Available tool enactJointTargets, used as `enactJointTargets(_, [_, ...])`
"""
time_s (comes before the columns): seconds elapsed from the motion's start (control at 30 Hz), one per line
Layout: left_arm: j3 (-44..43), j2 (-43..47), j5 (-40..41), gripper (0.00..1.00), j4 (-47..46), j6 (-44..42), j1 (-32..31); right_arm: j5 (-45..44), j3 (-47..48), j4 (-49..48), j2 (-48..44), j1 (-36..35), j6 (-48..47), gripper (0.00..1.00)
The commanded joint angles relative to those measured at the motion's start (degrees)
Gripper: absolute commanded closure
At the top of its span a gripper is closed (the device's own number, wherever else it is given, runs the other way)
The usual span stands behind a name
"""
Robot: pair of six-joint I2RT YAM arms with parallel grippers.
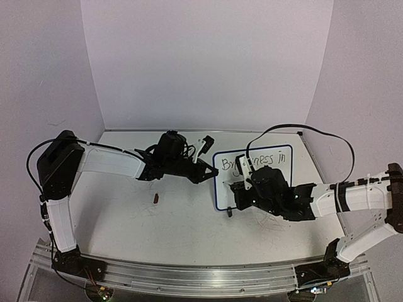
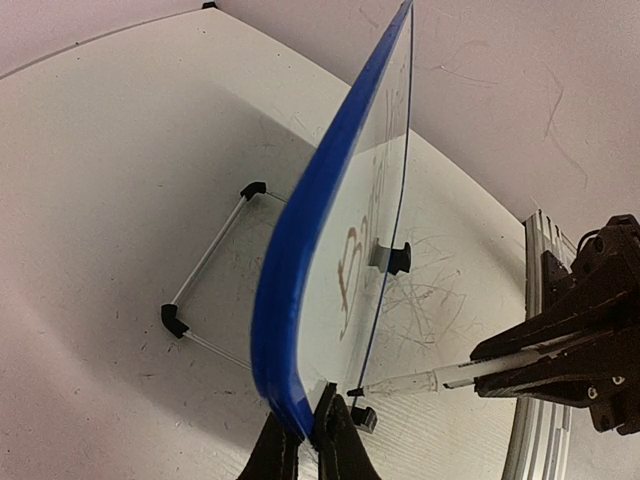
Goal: Write a sentence on the whiteboard
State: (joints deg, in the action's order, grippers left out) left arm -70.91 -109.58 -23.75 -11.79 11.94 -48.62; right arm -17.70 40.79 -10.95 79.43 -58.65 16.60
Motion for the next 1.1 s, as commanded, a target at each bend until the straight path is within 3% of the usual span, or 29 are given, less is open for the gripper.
enactJointTargets(0.0, [0.7, -0.4, 7.4, 1.00, 8.0, -3.7, 0.2, -2.0, 2.1, -2.0, 0.9, -0.3, 0.9, 1.00])
enactJointTargets(1.07, [1.3, 0.2, 7.7, 1.00, 8.1, -3.9, 0.2, -3.9, 2.7, -1.5, 4.1, -0.2, 2.3, 1.00])
